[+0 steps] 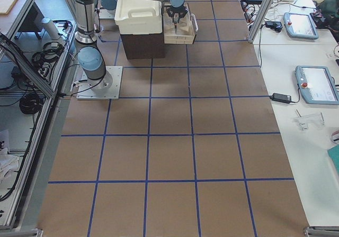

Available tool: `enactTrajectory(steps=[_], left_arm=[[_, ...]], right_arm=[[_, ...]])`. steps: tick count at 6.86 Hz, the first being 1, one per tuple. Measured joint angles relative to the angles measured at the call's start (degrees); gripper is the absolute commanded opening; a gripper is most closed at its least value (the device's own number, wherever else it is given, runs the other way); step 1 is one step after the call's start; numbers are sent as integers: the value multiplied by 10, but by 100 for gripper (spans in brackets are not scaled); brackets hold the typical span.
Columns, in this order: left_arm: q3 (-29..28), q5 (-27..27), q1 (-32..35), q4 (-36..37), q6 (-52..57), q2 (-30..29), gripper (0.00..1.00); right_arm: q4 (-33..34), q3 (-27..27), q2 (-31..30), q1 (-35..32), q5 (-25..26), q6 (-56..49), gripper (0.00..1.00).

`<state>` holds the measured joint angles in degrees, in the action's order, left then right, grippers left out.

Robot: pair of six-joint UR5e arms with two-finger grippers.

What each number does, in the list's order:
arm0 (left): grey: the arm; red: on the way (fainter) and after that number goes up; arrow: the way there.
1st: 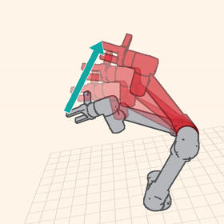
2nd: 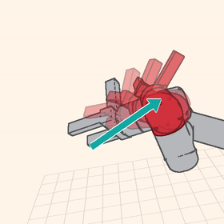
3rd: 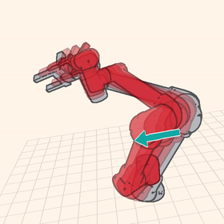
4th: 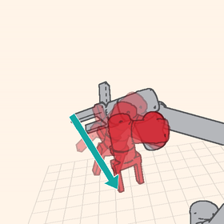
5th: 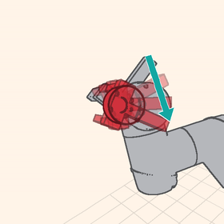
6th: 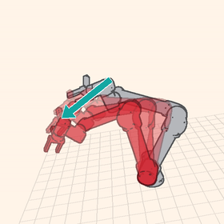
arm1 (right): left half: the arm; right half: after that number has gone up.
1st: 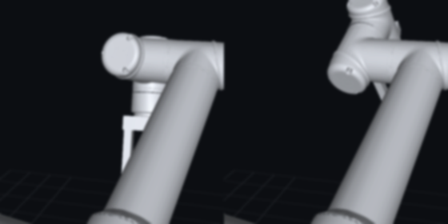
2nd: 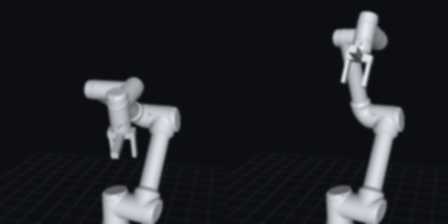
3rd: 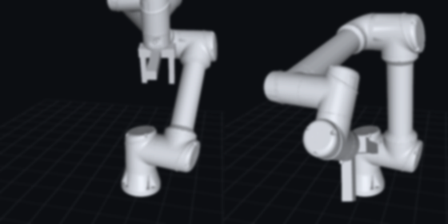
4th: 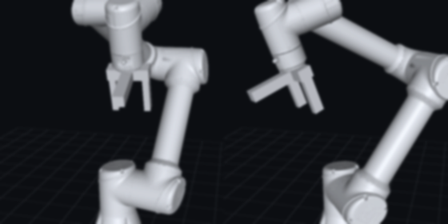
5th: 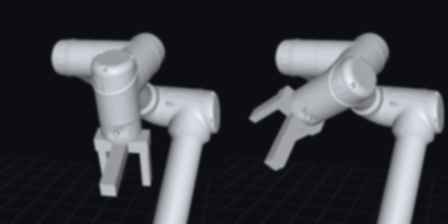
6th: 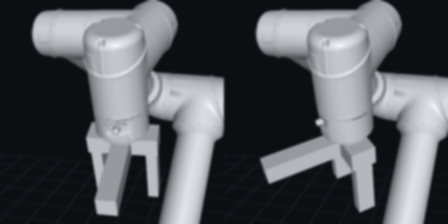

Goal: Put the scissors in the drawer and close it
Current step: 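Lower the scissors into the drawer and open the right gripper, then raise the right gripper away from the drawer while the left arm lifts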

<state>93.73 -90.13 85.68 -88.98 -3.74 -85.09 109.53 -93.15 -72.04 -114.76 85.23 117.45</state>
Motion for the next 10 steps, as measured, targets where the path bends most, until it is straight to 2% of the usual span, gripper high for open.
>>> enactTrajectory(steps=[1,4,5,7,10], left_arm=[[0,0,0,-5,-1,0,100],[1,-1,-2,-19,-1,-4,100],[3,0,-2,-21,0,-5,100],[4,1,0,-17,1,-8,100],[-12,-3,2,4,1,-18,100]], right_arm=[[-1,0,-1,-1,-15,0,47],[0,0,0,-14,-18,0,50],[-2,0,0,-15,-13,-1,54],[1,3,-2,-15,2,-1,54],[1,66,-6,0,7,-49,51]])
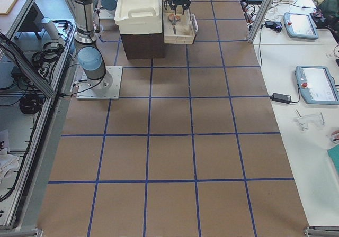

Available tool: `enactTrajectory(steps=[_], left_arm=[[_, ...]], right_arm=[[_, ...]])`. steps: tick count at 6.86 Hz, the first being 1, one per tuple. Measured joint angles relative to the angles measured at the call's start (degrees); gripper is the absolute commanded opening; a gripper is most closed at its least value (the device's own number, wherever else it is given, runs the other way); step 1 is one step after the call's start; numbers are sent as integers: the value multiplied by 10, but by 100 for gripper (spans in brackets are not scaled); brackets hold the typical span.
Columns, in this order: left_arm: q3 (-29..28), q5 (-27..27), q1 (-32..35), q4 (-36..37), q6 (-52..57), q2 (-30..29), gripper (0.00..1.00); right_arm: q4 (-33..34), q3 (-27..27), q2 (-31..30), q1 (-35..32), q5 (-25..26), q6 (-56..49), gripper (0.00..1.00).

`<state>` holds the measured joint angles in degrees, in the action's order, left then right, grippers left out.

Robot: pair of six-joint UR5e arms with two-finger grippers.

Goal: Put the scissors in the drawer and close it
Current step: 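Raise the right gripper away from the drawer while the left arm lifts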

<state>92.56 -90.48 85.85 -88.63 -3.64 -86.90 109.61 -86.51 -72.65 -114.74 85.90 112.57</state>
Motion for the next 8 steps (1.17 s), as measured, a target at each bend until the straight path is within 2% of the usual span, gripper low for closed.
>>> enactTrajectory(steps=[3,5,6,8], left_arm=[[-83,3,6,1,0,-50,100],[-105,2,19,1,1,-75,100],[-109,0,26,3,1,-84,100],[-130,-1,39,14,5,-108,100]], right_arm=[[-29,27,-27,64,2,-159,54],[-85,27,-63,136,-1,-314,62],[-113,27,-86,169,-2,-411,68],[-160,28,-118,217,3,-629,87]])
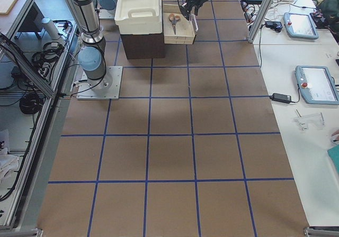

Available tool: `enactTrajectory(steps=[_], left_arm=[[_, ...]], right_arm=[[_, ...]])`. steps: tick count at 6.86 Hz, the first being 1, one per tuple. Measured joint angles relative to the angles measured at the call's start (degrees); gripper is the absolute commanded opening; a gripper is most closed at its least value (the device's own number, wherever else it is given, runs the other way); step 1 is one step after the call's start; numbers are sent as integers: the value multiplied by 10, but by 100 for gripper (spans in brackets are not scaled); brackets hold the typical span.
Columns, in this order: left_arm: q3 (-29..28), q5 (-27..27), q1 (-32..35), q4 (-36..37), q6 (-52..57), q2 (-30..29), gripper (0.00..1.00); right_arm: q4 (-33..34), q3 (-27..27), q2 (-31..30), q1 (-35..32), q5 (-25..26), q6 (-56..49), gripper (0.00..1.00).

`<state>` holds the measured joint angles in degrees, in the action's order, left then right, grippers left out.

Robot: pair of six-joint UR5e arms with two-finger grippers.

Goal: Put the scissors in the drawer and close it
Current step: 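Raise the right gripper away from the drawer while the left arm lifts, then move the left gripper over the drawer's far edge near the handle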

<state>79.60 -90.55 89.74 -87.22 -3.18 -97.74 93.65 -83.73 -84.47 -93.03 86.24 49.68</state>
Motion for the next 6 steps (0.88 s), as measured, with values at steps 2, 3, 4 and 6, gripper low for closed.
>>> enactTrajectory(steps=[2,3,4,6], left_arm=[[-22,0,20,45,6,-50,100],[-26,0,33,76,-1,-76,100],[-28,0,46,108,-15,-104,100],[-29,0,74,158,-63,-156,100]], right_arm=[[-13,2,-20,16,21,-217,100],[-17,3,-30,19,38,-279,100],[-27,6,-42,21,45,-323,100],[-53,10,-51,20,51,-366,100]])
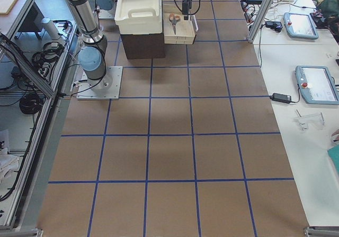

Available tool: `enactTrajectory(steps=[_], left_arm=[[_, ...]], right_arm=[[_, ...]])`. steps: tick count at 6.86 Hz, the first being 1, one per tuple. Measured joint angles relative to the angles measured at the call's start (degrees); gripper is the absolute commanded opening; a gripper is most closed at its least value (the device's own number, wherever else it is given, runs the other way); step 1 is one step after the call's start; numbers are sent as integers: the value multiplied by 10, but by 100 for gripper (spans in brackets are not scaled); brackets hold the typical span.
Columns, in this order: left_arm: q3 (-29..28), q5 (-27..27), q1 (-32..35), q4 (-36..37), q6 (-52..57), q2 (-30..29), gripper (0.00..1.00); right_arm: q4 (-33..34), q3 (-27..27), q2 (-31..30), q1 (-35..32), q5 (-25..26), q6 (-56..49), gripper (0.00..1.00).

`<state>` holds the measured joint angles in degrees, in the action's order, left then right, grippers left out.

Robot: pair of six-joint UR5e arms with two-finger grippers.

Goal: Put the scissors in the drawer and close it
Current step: 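Move the left gripper over the drawer's far edge near the handle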

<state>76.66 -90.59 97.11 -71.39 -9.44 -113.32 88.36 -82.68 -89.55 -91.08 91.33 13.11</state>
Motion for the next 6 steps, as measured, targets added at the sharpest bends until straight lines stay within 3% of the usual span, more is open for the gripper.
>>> enactTrajectory(steps=[2,6], left_arm=[[-6,0,24,40,-49,-50,100],[-19,4,64,51,-184,-115,100]], right_arm=[[10,-6,8,-5,-3,-36,100],[40,-16,17,-6,-5,-84,100]])
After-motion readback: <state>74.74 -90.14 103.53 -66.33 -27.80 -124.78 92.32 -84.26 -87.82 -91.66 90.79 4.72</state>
